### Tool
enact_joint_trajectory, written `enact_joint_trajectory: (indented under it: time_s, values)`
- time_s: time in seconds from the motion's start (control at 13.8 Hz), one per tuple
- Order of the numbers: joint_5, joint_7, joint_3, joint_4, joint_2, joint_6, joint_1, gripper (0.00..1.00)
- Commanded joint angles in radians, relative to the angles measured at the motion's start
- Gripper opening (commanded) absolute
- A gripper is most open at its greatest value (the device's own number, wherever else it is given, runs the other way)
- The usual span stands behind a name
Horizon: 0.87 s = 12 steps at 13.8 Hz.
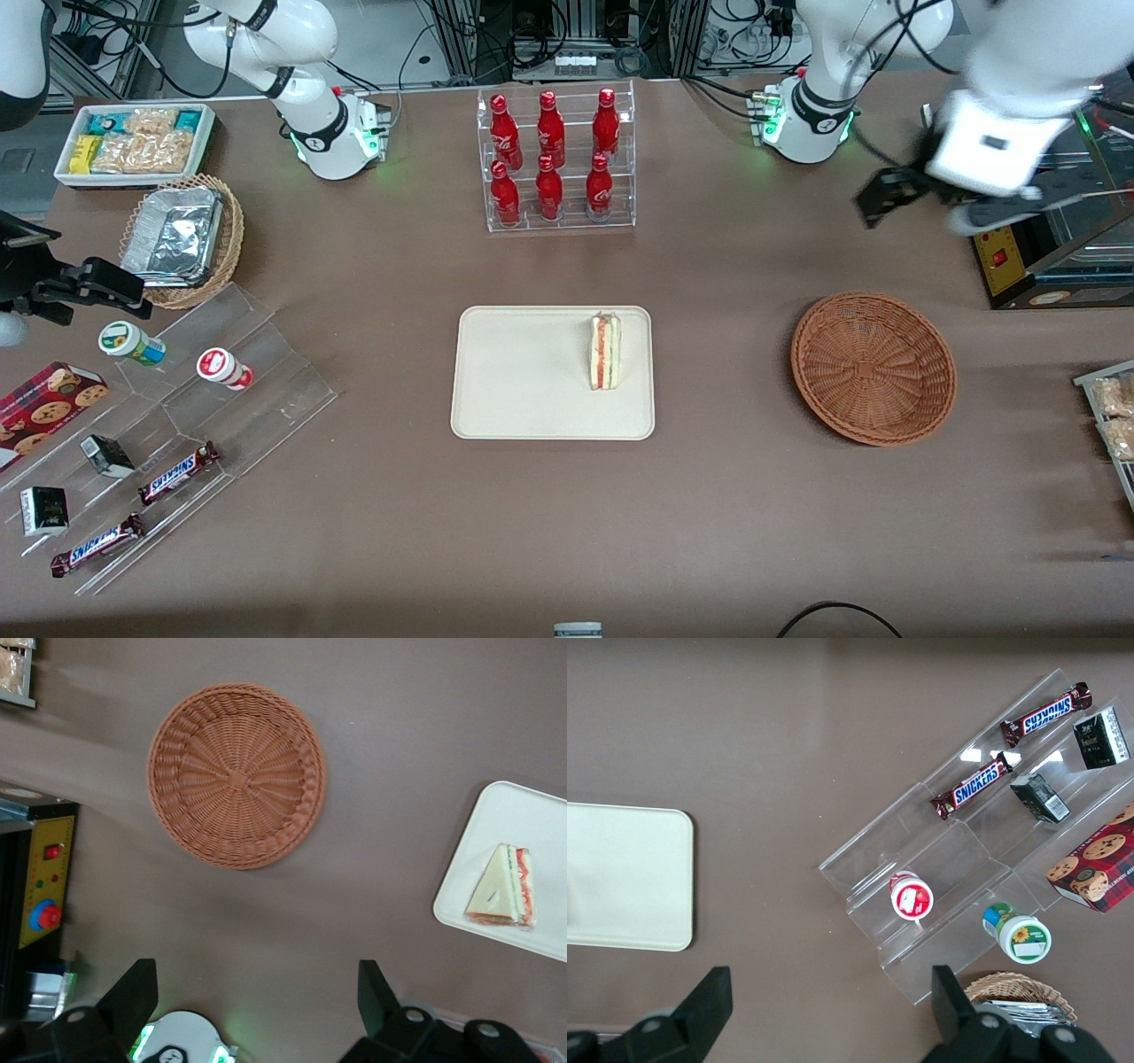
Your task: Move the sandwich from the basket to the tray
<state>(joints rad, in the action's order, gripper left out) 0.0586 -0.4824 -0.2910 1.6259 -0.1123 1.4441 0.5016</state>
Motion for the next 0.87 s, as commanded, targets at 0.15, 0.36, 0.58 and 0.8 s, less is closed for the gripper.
enact_joint_trajectory:
  time_s: [0.15,0.36,0.58,0.8]
  values:
    - [-0.092,0.287,0.085,0.035,-0.044,-0.021,-0.275,1.0]
    - [-0.092,0.36,0.336,0.032,-0.024,-0.021,-0.527,1.0]
    - [-0.082,0.355,0.417,0.019,0.003,-0.016,-0.563,1.0]
    - [-0.086,0.363,0.437,-0.023,0.04,-0.024,-0.563,1.0]
